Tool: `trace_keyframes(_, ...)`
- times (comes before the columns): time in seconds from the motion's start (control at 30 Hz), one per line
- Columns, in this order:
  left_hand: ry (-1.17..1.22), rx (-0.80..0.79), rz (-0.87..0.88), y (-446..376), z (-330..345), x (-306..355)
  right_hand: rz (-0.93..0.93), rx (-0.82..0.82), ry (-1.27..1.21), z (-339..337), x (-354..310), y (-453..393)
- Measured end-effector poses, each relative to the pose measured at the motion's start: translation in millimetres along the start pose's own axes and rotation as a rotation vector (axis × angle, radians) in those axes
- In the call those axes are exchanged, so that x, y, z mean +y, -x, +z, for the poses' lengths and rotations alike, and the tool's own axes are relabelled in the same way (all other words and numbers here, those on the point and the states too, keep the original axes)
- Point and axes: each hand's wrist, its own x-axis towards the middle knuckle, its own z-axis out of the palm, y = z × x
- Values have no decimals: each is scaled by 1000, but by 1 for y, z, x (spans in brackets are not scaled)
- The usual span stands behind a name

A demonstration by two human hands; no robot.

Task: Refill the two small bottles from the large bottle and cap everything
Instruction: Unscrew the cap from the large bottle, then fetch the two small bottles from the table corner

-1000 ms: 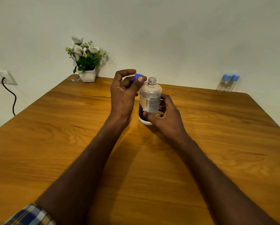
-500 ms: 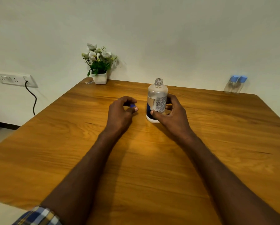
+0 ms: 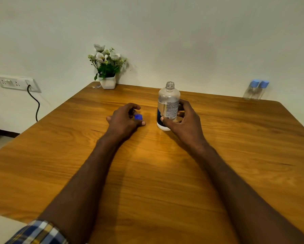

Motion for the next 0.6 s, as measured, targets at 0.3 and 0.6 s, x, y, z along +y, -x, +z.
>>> trace_keyframes(0.3, 299, 586, 462, 14, 0, 20, 85, -265, -91, -15, 0, 0)
trace_keyframes(0.6, 435, 308, 786, 79, 64, 114, 16, 605, -388, -68, 16, -18)
